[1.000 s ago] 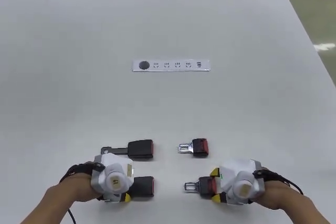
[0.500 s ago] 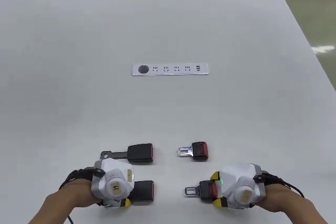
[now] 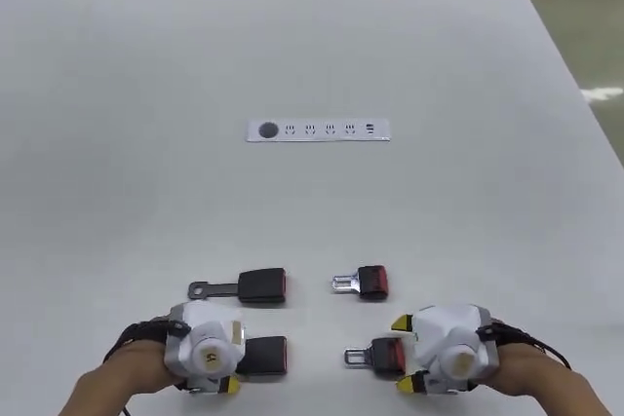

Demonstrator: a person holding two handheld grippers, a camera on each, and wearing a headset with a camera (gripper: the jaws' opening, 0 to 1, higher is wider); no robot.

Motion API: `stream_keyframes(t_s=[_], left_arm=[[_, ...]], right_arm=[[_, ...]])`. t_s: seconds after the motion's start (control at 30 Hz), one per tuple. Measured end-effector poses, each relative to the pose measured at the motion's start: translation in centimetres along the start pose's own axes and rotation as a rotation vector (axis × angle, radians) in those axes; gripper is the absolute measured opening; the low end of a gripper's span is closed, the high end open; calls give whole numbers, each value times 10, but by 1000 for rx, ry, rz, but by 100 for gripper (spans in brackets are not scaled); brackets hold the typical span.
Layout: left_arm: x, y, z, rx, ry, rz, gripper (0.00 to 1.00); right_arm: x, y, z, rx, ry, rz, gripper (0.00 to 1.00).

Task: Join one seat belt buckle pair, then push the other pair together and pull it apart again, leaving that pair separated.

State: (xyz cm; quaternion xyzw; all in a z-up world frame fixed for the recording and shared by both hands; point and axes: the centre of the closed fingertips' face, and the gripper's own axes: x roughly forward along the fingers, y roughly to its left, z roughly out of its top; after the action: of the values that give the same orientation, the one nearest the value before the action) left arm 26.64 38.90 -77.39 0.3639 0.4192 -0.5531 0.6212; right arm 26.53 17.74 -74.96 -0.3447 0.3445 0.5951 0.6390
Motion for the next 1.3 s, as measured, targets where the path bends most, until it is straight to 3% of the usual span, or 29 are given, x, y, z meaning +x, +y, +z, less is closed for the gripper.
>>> stream_keyframes(t_s=[0.3,0.47,0.77,1.07,1.3], left_arm=[[-17,3,3,-58,-47,27,47],[-32,12,13,-116,-113,51,49],[-52,32,23,-151,-172,83,51],[-52,52,34,-140,-191,95,51],[-51,66,43,-126,-187,102,51]], right_arm=[[-5,-13,-6,49,-22,-24,54],[-12,-23,-4,74,-41,-52,57],[-20,-38,2,119,-84,-83,59],[-23,-56,10,145,-125,-103,58],[-26,-69,17,96,-147,-119,56]])
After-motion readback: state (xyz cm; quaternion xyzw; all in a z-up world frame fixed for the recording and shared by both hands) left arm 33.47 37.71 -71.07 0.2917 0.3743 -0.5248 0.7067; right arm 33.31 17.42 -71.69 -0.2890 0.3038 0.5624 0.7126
